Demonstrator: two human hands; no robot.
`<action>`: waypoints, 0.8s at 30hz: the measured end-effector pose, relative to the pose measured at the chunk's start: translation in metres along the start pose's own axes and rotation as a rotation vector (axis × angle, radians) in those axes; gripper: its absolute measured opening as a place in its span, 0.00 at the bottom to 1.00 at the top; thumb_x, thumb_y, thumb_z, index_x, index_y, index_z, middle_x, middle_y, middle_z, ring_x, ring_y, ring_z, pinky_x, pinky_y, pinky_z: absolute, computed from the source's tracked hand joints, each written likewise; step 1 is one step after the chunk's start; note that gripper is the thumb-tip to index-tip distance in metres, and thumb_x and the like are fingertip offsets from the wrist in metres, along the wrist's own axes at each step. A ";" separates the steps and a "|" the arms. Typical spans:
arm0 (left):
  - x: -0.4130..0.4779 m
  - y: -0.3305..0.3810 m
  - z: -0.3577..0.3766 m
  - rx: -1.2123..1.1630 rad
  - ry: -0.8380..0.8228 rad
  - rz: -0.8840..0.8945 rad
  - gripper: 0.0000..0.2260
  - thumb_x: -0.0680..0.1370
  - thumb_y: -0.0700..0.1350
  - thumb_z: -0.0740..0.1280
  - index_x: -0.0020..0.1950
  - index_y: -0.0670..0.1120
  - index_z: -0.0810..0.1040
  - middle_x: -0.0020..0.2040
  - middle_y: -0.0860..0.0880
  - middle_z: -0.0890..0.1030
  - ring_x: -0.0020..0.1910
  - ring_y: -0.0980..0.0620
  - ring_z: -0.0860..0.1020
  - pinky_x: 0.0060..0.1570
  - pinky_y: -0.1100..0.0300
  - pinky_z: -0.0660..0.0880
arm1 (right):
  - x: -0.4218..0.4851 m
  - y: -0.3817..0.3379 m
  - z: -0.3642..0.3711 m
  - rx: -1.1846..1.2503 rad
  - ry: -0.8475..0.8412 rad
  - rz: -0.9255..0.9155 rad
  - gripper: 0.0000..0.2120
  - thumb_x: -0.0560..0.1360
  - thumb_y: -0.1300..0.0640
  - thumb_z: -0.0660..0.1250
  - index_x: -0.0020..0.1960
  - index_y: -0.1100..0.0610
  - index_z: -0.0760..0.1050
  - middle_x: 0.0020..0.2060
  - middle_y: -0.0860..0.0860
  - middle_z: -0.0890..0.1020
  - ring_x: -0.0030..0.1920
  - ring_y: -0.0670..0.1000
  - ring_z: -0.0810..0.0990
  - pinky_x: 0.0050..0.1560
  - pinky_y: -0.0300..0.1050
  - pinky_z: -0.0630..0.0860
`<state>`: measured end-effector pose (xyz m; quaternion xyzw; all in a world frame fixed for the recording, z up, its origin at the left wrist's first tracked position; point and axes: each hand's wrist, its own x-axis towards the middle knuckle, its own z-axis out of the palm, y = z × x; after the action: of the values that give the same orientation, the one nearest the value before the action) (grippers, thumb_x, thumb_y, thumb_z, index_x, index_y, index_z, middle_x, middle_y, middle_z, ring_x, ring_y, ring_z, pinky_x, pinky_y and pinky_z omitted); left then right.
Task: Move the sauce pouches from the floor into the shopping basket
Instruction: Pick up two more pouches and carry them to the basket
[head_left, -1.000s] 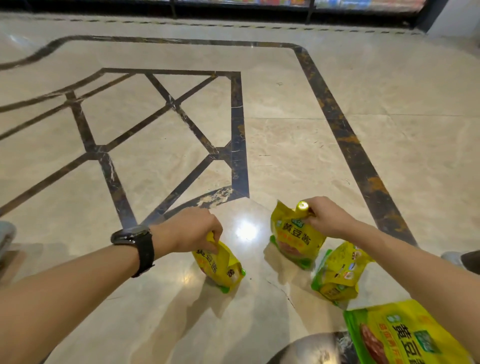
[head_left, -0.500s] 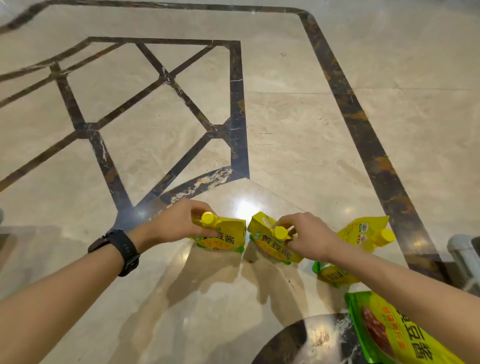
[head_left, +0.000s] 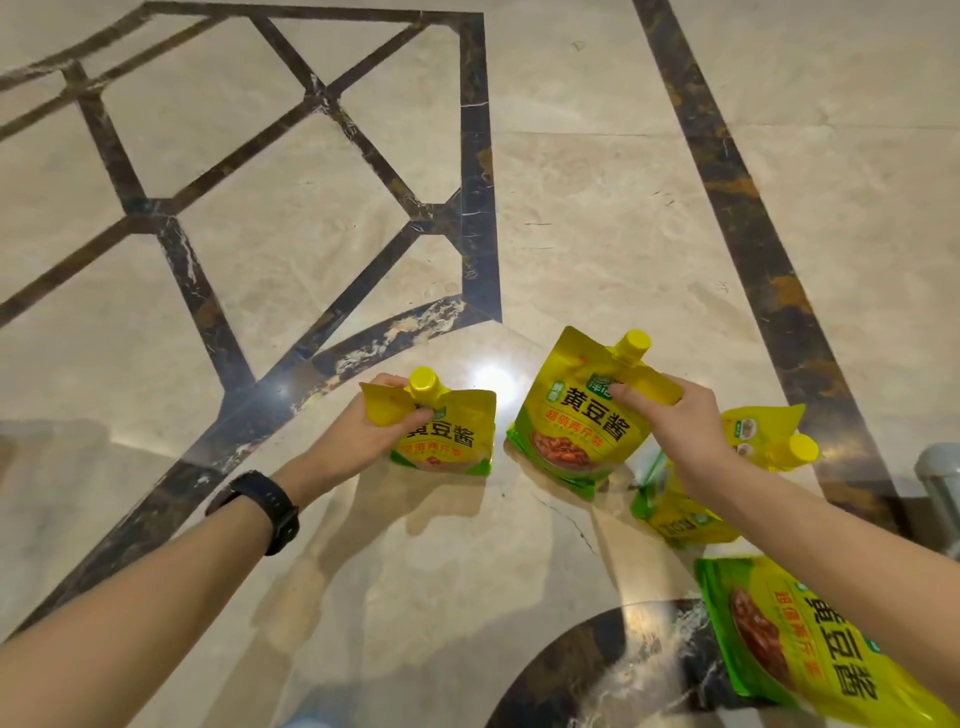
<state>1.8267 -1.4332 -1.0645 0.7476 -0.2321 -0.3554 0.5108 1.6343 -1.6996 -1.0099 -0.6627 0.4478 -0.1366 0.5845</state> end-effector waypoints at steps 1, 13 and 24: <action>0.000 -0.004 0.004 -0.039 0.001 -0.021 0.25 0.72 0.55 0.72 0.63 0.41 0.76 0.53 0.49 0.85 0.52 0.56 0.84 0.50 0.62 0.80 | -0.001 0.002 0.002 0.035 0.008 0.019 0.06 0.72 0.58 0.75 0.48 0.55 0.82 0.40 0.46 0.84 0.40 0.43 0.82 0.36 0.32 0.75; 0.004 -0.038 -0.016 0.258 -0.105 0.165 0.35 0.63 0.57 0.82 0.66 0.52 0.75 0.60 0.54 0.80 0.59 0.55 0.81 0.57 0.51 0.79 | 0.019 0.011 0.011 0.061 -0.071 0.056 0.06 0.73 0.57 0.74 0.50 0.53 0.81 0.41 0.45 0.85 0.36 0.38 0.83 0.33 0.28 0.75; 0.007 -0.024 0.008 -0.146 -0.018 -0.074 0.24 0.69 0.42 0.76 0.65 0.51 0.78 0.56 0.57 0.85 0.55 0.56 0.84 0.50 0.63 0.81 | 0.032 0.009 0.015 0.082 -0.104 0.080 0.09 0.74 0.58 0.73 0.54 0.52 0.80 0.41 0.44 0.83 0.37 0.37 0.81 0.31 0.28 0.74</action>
<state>1.8243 -1.4339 -1.0902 0.7133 -0.1823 -0.3968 0.5482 1.6591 -1.7126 -1.0331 -0.6260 0.4371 -0.0969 0.6385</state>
